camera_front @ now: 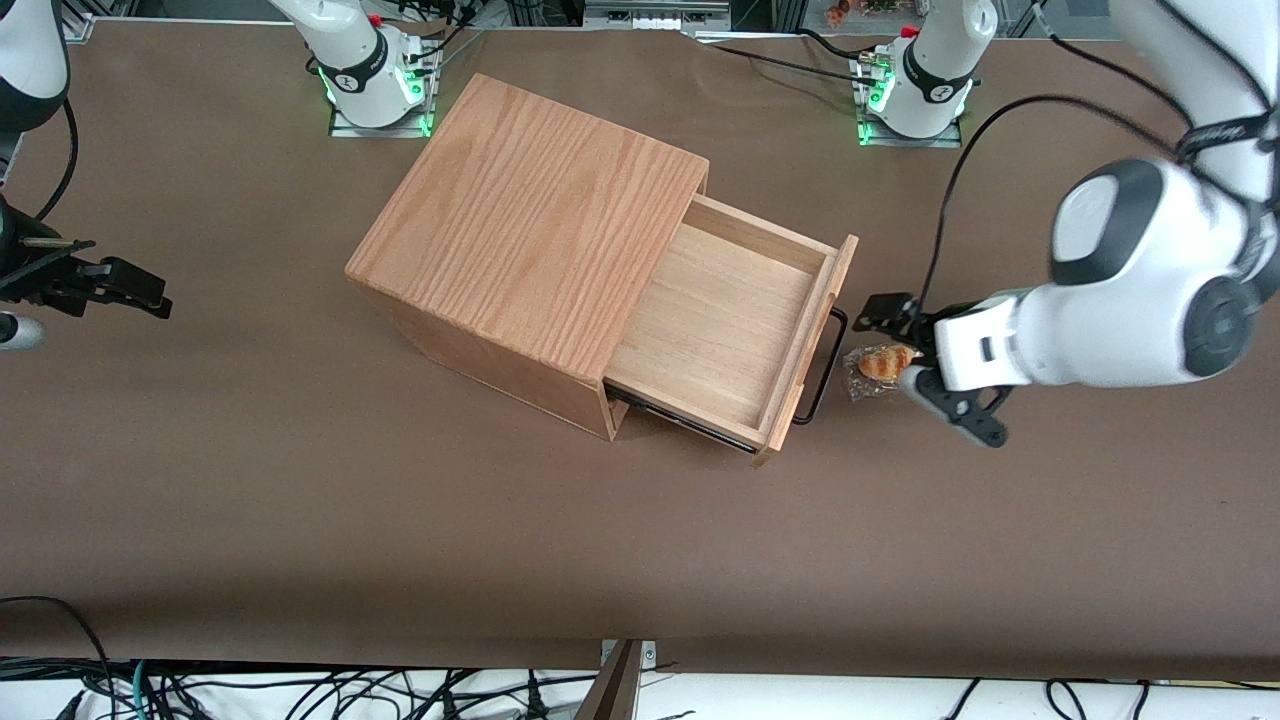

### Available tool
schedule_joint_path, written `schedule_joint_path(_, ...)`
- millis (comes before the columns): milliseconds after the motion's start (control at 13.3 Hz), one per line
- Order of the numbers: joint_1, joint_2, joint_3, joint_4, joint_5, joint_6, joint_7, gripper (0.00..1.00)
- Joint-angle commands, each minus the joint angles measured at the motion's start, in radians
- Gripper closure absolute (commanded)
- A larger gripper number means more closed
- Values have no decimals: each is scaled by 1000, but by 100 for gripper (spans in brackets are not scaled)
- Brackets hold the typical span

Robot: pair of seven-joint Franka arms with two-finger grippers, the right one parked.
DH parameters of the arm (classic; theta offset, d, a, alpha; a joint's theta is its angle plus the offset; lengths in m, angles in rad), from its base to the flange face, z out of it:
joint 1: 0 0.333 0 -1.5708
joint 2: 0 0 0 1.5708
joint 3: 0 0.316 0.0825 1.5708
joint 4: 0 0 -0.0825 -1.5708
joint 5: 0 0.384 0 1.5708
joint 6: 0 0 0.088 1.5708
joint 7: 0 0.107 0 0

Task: Open top drawer with left arm

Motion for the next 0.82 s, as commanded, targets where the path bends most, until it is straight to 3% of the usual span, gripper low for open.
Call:
schedule_joint_path(0,63,-78,7,15,43,-63,21,0)
schedule_joint_path(225,68,-145,7,1,183,-81,4,0)
schedule_joint_path(600,34,-220,12,-74,295,-94,-140,0)
schedule_joint_path(750,-3,-288,86,-169,292,-22,-155,0)
